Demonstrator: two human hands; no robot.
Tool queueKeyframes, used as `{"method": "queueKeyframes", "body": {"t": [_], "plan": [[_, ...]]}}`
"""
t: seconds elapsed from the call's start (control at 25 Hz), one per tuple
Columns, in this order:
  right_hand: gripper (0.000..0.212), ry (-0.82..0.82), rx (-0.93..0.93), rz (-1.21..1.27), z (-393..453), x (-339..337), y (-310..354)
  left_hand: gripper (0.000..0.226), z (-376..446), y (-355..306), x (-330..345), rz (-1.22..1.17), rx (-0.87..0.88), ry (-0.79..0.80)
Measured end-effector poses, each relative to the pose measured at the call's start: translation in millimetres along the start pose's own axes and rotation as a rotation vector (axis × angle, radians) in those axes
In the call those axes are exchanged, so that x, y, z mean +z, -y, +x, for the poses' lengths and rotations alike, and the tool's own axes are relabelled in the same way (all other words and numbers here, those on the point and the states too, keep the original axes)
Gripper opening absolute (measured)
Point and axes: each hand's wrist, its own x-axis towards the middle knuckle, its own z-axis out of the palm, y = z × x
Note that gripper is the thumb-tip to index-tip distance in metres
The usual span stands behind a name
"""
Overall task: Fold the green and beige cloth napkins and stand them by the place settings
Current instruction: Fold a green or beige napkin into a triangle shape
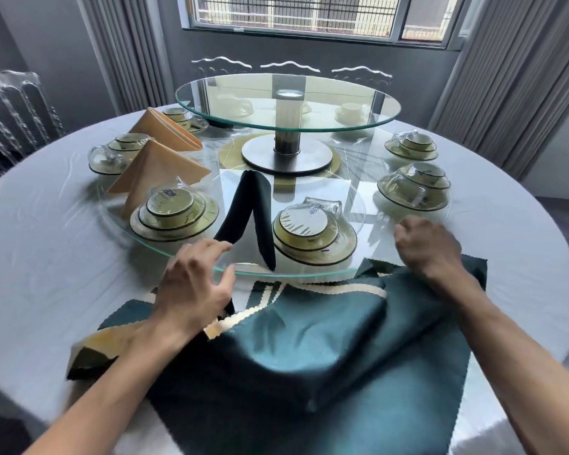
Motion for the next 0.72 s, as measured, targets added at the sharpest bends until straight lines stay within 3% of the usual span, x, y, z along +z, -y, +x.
{"method": "queueKeyframes", "body": {"t": [0.12,0.28,0.44,0.6,0.72], "plan": [[0.037,0.296,-0.052,-0.088,19.9,17.7,-27.0,0.028,-2.2,-8.8,-1.7,-0.044,0.033,0.032],[0.049,0.189,-0.191,-0.273,10.8,26.7,-27.6,0.025,-0.6,-17.5,-4.1,-0.103,0.072,0.037],[0.069,0.2,-0.3,-0.335,-2.8,19.9,-19.2,0.033,5.9,-33.8,-5.9,-0.191,0.084,0.134],[0.055,0.129,-0.352,-0.287,-23.0,19.4,-5.3,0.034,9.7,-47.3,-9.7,-0.24,0.132,0.29],[0.057,0.112,-0.479,-0.356,-34.7,14.7,10.3,0.029,12.6,-50.0,-11.9,-0.21,0.124,0.469]]}}
